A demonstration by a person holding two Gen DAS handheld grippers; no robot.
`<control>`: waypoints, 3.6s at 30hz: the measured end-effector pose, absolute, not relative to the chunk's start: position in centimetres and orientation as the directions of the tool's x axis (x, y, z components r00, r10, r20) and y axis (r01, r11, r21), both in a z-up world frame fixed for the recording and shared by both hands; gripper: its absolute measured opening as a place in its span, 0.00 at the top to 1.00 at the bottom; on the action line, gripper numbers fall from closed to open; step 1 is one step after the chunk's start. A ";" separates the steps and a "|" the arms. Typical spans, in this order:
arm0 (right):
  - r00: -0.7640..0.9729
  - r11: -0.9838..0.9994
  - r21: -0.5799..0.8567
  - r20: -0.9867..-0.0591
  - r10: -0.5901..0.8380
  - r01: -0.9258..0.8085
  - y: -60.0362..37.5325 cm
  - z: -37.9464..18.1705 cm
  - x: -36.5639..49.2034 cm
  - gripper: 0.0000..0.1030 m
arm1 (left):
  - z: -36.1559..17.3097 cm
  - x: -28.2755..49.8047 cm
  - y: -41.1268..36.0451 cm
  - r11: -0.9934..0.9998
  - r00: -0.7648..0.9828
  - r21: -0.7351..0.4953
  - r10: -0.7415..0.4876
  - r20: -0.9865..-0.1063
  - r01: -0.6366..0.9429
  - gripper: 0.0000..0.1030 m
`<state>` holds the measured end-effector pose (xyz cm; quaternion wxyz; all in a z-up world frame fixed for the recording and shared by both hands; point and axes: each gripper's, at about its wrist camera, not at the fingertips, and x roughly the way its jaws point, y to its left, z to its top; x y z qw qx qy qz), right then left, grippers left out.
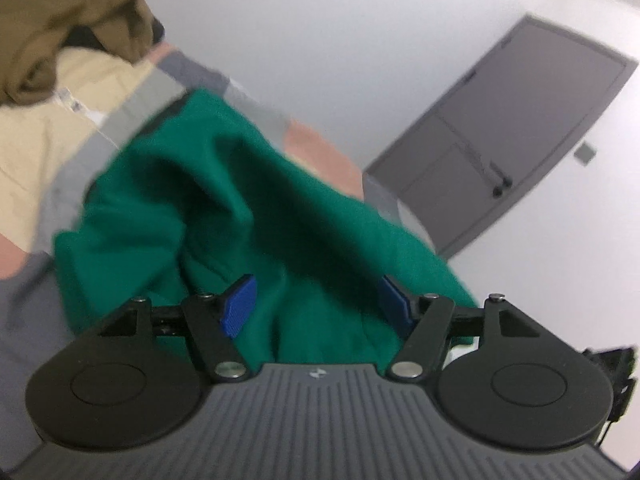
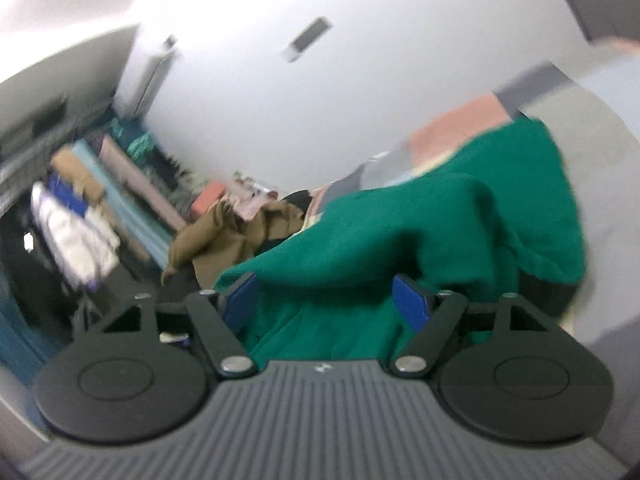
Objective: Fold large clothes
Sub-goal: 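Close the left gripper on the hoodie while the right gripper closes on it too, then lift the hoodie high with both grippers and shake it out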
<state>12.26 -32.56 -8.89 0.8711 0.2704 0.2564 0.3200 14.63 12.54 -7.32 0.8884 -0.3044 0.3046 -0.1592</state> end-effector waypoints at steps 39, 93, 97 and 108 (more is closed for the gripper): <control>0.594 0.757 0.400 -0.470 0.653 -0.516 -28.0 -8.1 5.1 0.84 | -7.2 4.3 9.6 0.691 0.655 -0.699 -0.616 -0.439 0.182 0.92; 0.736 0.751 0.264 -0.174 0.655 -0.606 -25.3 8.8 4.3 0.84 | 11.1 1.4 10.3 0.641 0.853 -0.700 -0.514 -0.089 0.313 0.84; 0.749 0.746 0.248 -0.104 0.655 -0.618 -25.4 13.3 3.8 0.84 | 17.1 0.6 9.7 0.680 0.874 -0.652 -0.482 -0.053 0.335 0.84; 0.777 0.759 0.176 0.071 0.626 -0.627 -25.7 26.3 3.8 0.85 | 35.3 -0.4 7.9 0.781 0.890 -0.458 -0.453 0.050 0.424 0.84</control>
